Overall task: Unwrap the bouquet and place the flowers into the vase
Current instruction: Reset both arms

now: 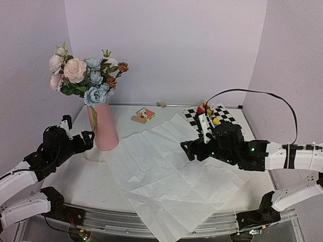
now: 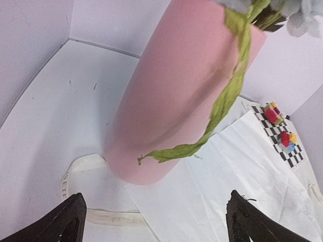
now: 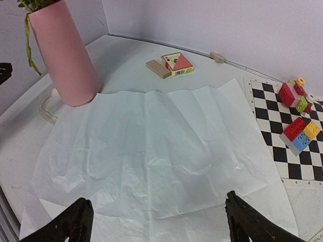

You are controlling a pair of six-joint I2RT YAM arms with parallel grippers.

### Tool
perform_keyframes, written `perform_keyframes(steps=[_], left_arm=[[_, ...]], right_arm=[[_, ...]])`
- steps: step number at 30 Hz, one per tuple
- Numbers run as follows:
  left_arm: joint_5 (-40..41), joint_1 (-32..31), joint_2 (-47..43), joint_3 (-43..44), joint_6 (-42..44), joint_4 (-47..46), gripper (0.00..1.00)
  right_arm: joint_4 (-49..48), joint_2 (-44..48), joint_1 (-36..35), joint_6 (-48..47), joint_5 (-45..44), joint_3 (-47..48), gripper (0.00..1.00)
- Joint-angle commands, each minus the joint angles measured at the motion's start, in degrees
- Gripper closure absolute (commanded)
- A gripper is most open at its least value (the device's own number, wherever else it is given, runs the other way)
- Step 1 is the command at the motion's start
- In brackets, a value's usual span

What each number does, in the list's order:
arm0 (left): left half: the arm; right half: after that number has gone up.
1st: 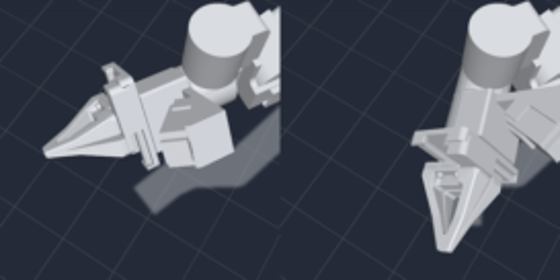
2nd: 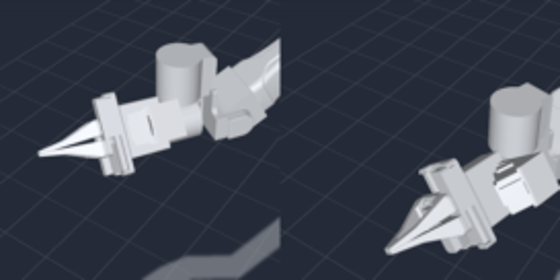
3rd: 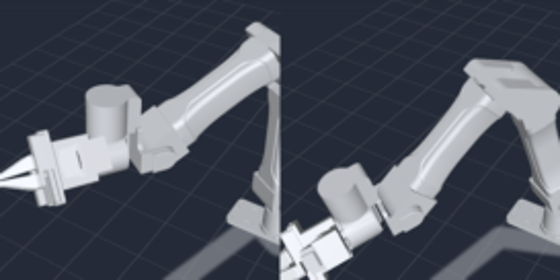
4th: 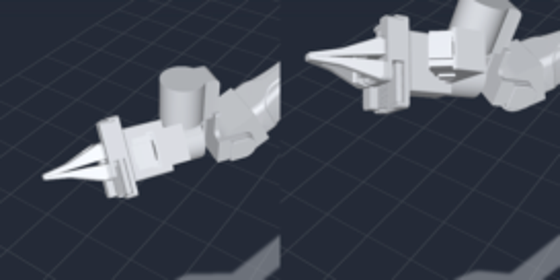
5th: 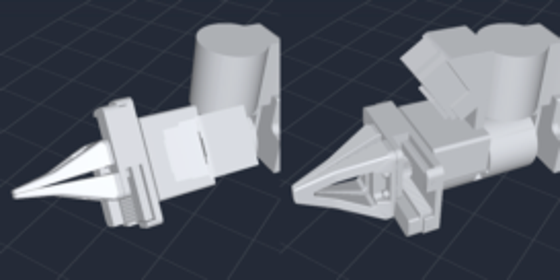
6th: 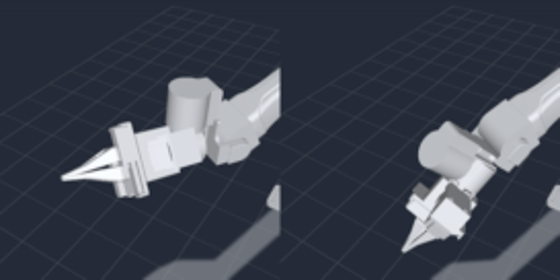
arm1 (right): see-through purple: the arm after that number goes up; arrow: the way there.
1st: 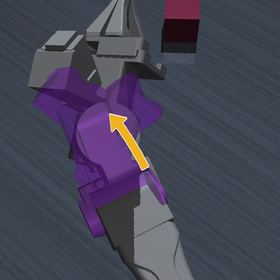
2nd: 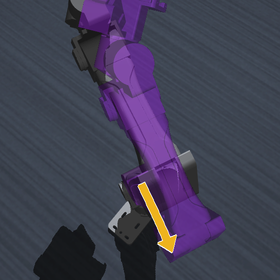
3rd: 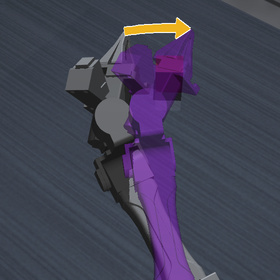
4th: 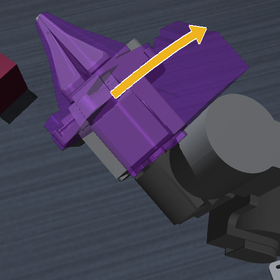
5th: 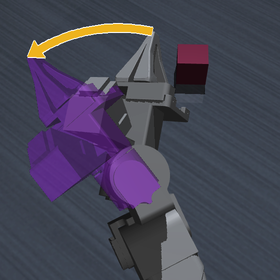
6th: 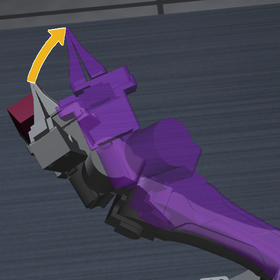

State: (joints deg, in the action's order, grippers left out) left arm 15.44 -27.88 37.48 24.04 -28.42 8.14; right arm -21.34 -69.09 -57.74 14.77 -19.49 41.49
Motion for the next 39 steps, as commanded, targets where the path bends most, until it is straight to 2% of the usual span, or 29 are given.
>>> perform_keyframes(steps=[1,4,9,11,15,20,25,28,35,39], left_arm=[[3.91,-0.15,3.47,-1.08,-1.90,-1.41,0.01],[8.03,-0.09,5.15,-1.55,-2.27,-1.85,0.01],[13.25,-0.07,3.64,-4.03,-0.29,-7.62,0.00],[17.92,-0.08,3.21,-4.25,2.92,-10.36,0.00],[24.11,0.72,3.46,-6.29,9.68,-17.04,0.00],[20.71,7.78,8.30,-10.32,12.66,-27.95,0.00],[12.10,16.54,13.43,-13.95,13.21,-41.07,0.01],[13.56,17.30,17.99,-16.85,17.04,-51.87,0.01],[14.41,17.84,27.94,-16.53,19.97,-60.84,0.01],[13.33,17.97,31.14,-16.61,21.59,-64.66,0.01]], right_arm=[[-0.59,3.50,8.83,-0.78,6.53,-3.06,0.08],[-0.63,5.21,14.15,-1.31,7.11,-5.20,0.02],[-1.02,7.21,26.44,-0.20,16.74,-8.29,0.02],[-1.63,8.46,30.53,1.58,15.80,-9.93,0.02],[-5.66,11.35,35.98,2.88,5.36,-14.08,0.03],[-13.40,13.90,40.82,-2.72,7.49,-18.31,0.02],[-23.32,11.92,41.38,-13.19,8.68,-22.14,0.02],[-28.77,8.89,43.28,-14.30,9.37,-23.47,0.02],[-40.48,-3.26,50.38,-18.30,12.79,-23.66,0.02],[-48.13,-10.36,53.51,-19.01,19.27,-22.15,0.04]])
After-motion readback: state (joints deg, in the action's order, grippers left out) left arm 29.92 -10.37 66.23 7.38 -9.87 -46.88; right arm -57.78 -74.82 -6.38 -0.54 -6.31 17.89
